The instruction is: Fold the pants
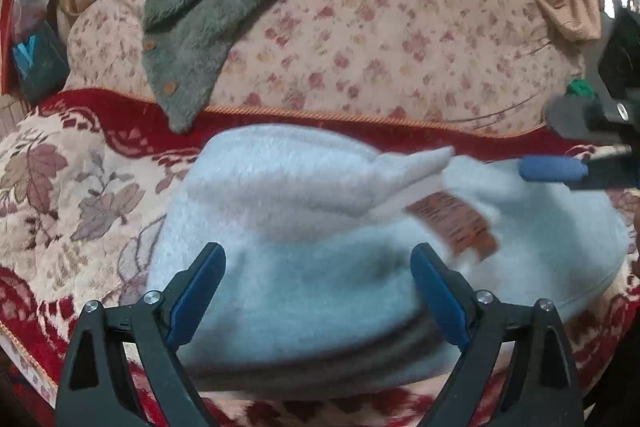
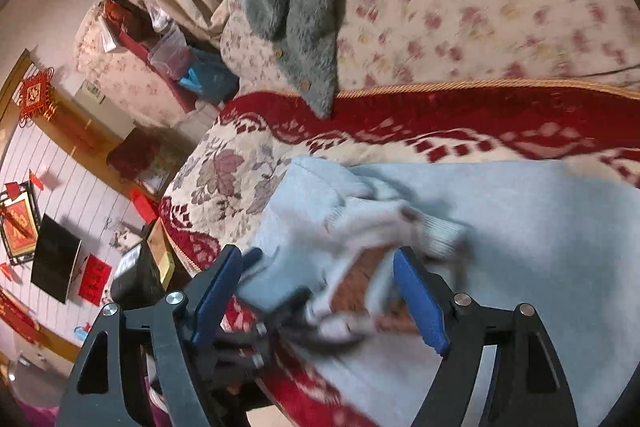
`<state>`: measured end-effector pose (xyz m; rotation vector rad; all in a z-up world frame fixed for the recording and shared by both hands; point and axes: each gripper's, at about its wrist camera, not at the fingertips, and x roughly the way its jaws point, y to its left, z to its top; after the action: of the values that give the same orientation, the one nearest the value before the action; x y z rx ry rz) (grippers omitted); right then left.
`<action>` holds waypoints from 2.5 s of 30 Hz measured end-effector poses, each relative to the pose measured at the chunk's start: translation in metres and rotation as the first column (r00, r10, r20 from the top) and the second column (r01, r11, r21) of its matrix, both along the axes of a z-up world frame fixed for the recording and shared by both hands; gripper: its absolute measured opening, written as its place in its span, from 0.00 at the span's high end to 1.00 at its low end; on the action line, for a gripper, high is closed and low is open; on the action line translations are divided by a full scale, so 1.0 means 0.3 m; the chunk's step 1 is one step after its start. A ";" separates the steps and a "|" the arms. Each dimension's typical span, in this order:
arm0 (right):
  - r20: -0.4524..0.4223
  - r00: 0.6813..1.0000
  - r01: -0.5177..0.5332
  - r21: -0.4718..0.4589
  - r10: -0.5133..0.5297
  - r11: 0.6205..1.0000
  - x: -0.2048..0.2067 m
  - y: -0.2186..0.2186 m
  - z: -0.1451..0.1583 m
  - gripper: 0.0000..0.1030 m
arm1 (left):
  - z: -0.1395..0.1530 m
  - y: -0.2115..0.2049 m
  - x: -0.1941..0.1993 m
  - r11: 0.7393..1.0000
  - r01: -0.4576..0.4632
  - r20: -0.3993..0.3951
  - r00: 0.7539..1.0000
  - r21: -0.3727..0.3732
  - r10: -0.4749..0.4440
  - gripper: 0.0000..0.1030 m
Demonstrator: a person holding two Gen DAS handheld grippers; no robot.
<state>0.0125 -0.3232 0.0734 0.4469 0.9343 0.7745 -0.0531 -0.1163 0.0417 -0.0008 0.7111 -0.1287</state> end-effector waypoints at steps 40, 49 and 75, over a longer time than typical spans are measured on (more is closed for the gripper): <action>-0.087 0.904 0.427 0.128 -0.419 0.895 -0.392 -0.726 -0.346 0.00 | -0.027 -0.925 0.543 0.750 0.599 -0.209 0.725 -0.281 -0.657 0.04; -0.066 0.903 0.429 0.193 -0.425 0.882 -0.375 -0.734 -0.356 0.02 | -0.172 -1.105 0.578 0.634 0.708 -0.375 0.522 -0.312 -0.766 0.04; 0.133 0.942 0.262 0.286 -0.309 0.922 -0.302 -0.610 -0.007 0.67 | 0.163 -0.850 0.499 0.622 0.687 -0.130 0.625 -0.376 -0.770 0.72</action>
<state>-0.0781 -0.5063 0.0714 0.7214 0.5827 0.6588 0.0967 -0.3713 0.0904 -0.0090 0.9416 -1.0678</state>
